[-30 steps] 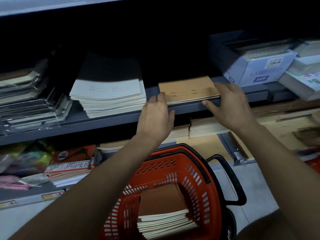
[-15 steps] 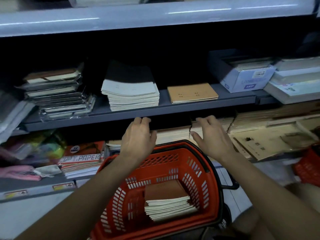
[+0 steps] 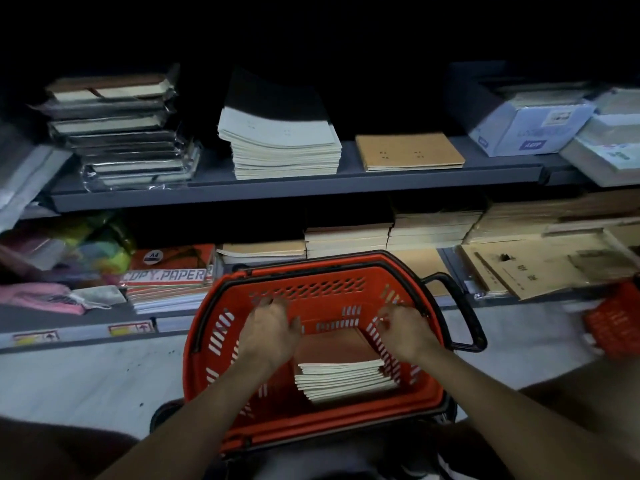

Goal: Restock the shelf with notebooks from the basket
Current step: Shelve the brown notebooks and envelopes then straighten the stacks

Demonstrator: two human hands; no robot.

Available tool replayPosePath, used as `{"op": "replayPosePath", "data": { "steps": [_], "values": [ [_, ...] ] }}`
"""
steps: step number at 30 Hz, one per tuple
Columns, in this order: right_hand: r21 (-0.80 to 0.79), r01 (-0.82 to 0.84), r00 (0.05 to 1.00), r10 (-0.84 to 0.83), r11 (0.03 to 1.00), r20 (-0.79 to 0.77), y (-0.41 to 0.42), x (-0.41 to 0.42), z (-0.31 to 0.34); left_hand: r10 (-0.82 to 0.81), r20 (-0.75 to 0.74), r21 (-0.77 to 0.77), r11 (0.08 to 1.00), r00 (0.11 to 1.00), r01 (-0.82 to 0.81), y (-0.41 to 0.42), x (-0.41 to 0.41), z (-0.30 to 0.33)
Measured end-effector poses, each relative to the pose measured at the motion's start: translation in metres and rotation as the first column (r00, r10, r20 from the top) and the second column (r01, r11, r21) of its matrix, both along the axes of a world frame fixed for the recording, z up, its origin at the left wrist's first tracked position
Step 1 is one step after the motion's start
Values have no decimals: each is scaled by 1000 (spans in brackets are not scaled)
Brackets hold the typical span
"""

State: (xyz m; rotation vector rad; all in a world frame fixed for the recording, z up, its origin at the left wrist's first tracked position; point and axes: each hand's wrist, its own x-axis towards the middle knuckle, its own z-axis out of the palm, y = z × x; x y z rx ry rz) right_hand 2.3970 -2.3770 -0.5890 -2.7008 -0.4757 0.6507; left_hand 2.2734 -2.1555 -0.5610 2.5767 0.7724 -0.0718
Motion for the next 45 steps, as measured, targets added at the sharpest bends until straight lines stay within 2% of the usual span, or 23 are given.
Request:
{"op": "replayPosePath", "data": {
  "steps": [3, 7, 13, 19, 23, 31, 38, 42, 45],
  "values": [
    [-103, 18, 989, -33, 995, -143, -3, 4, -31, 52, -122, -104, 992, 991, -65, 3, 1, -32],
    [-152, 62, 968, -97, 986, -232, -5, 15, -69, 96, -256, -241, 957, 962, -159, 5, 6, -92],
    [-223, 125, 920, -197, 967, -340, 12, 14, -89, 211, -395, -433, 816, 894, -383, 3, 15, -138],
    [-290, 164, 894, -266, 943, -360, 27, 20, -96, 377, -459, -494, 645, 805, -583, 7, 27, -161],
    [-330, 189, 905, -294, 925, -307, 34, 25, -94, 452, -479, -530, 534, 753, -658, 7, 39, -144],
    [-362, 198, 921, -300, 911, -250, 32, 20, -77, 384, -555, -623, 395, 738, -675, 6, 44, -121],
    [-272, 279, 877, -360, 921, -318, 27, 6, -49, 227, -687, -635, 273, 690, -723, -1, 29, -93],
    [-107, 447, 795, -450, 888, -407, 21, -12, -38, 225, -630, -714, 209, 743, -668, -17, 16, -73],
    [-7, 559, 725, -493, 829, -481, 19, -29, -26, 348, -527, -786, 149, 775, -601, -33, 10, -62]
  ]
}}
